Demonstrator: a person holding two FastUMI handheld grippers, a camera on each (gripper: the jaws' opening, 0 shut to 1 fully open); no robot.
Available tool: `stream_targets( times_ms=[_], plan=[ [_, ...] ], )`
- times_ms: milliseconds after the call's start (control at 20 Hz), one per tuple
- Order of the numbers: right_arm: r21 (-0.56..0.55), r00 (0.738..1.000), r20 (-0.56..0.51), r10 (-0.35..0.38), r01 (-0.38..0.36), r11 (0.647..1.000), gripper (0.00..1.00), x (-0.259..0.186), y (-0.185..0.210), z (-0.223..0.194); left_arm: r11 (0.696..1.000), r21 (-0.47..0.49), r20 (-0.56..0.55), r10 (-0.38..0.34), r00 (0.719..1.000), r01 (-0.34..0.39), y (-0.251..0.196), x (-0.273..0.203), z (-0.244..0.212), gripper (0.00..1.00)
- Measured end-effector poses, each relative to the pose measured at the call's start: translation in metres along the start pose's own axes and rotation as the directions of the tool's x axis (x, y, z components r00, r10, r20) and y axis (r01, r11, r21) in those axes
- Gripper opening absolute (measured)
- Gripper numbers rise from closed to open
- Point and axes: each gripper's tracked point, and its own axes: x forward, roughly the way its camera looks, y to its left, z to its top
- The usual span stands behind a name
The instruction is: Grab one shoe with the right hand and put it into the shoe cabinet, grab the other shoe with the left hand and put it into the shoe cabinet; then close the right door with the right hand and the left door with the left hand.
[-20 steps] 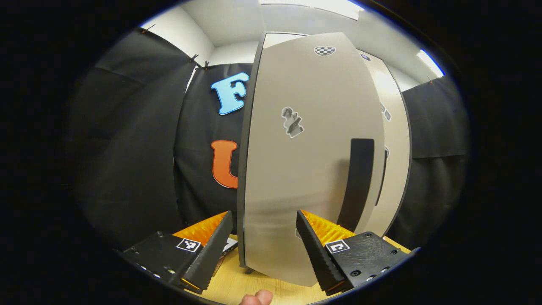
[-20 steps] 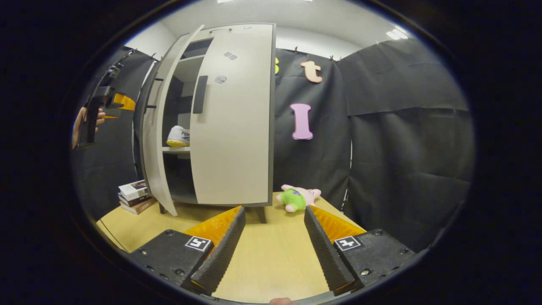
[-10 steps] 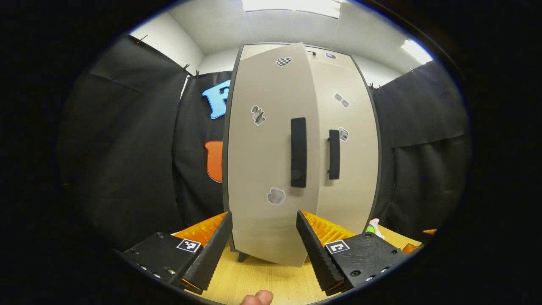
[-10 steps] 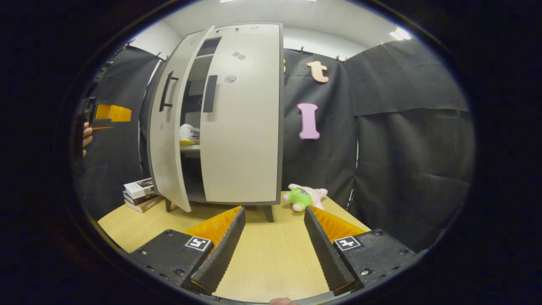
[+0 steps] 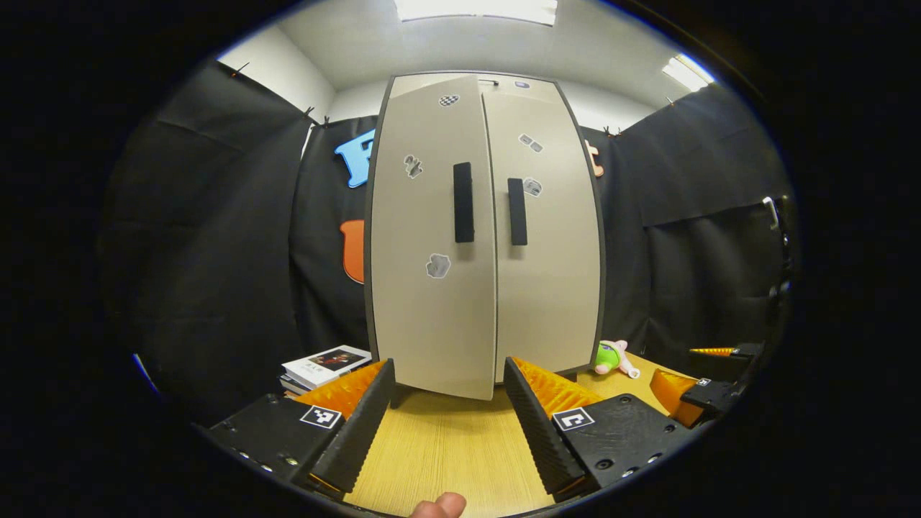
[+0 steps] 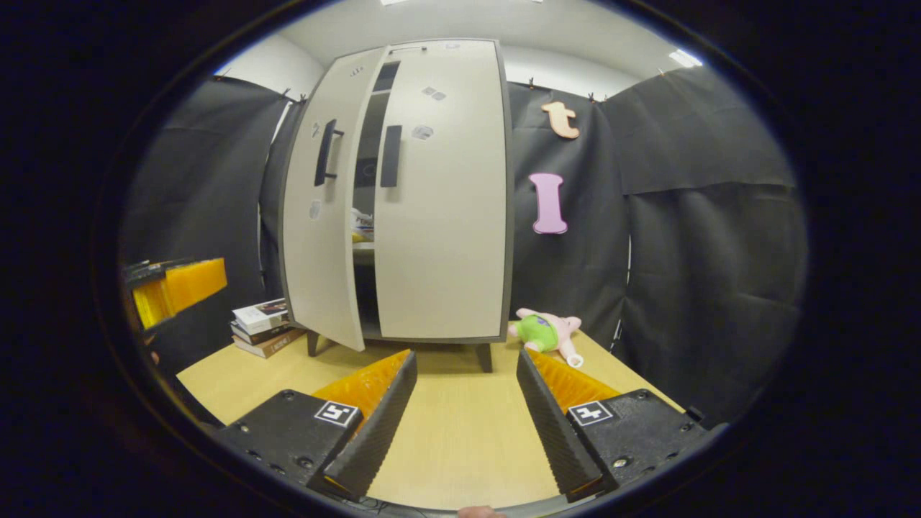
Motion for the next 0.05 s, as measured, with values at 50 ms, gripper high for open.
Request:
stream_targets(
  times_ms=[50],
  plan=[
    [0.004,1.000,0.000,0.000,0.000,1.000,0.92,-0.0018,0.0010,-0.0002,1.000,-0.001,-0.005,-0.004,1.000,0.004,-0.0020,-0.0023,-0.0032,0.90]
  ],
)
